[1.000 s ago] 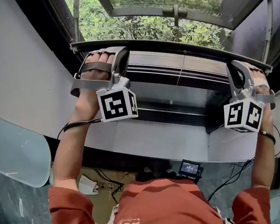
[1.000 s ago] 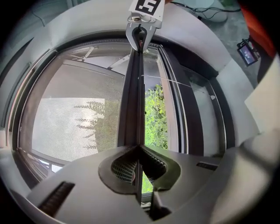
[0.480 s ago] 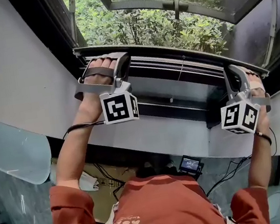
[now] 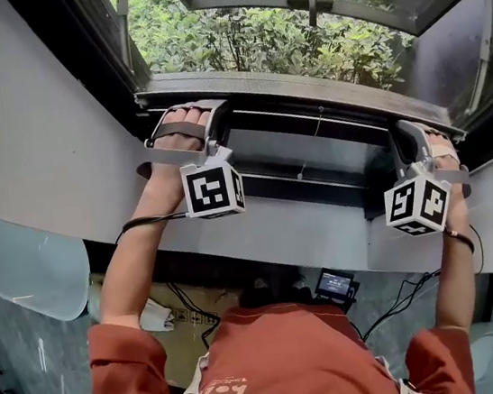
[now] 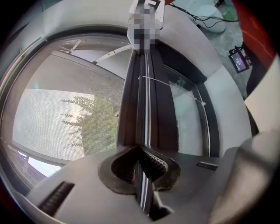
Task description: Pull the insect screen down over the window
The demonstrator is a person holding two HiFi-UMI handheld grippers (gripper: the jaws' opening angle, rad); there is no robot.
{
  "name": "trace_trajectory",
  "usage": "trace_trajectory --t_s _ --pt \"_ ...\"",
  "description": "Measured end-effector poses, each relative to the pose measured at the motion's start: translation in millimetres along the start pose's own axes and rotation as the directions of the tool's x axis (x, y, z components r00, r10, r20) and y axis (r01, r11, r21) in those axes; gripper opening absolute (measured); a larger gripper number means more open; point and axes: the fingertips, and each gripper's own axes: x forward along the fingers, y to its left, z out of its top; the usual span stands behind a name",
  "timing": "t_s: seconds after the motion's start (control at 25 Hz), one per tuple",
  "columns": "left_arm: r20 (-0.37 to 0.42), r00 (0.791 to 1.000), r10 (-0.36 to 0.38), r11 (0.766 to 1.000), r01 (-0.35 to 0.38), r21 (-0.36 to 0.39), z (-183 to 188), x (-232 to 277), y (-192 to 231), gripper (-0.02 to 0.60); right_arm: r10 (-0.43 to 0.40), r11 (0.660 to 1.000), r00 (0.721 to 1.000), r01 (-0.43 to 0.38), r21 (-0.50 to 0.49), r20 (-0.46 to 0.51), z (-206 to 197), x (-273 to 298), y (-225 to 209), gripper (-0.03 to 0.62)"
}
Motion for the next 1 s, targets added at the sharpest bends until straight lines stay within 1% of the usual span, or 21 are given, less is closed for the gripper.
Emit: trace_trajectory --t_s 0.24,0.4,0.56,0.68,0.8,1.0 --pt "0.002 1.000 -0.031 1.000 0.031 0.005 0 3 -9 0.020 0.036 0.999 0.999 -0.036 0.011 -0.008 -3 4 9 0.026" --pt "0.002 0.999 -0.043 0.999 0.043 -0.013 -1 2 -12 0.020 0.038 0.999 0.999 -0.038 0.027 -0.007 -3 4 11 0.026" --pt "0.012 0.998 -0.067 0.998 0.067 -0.012 0 2 -12 0.020 0.068 0.997 0.997 -0.067 0.029 -0.023 -3 3 12 0.026" --pt "0.020 0.997 -0.077 0.997 0.078 -0.017 -1 2 -13 0.018 0.089 0.995 0.996 -0.088 0.043 -0.022 -2 4 14 0.025" --pt "0.001 0.996 -0.092 0.996 0.092 -0.004 -1 3 -16 0.017 0.094 0.994 0.995 -0.092 0.063 -0.030 -3 3 15 0.025" --pt "0.010 0.993 -0.121 0.993 0.121 0.003 -4 2 -16 0.015 0.107 0.990 0.993 -0.101 0.101 -0.050 0 5 16 0.025"
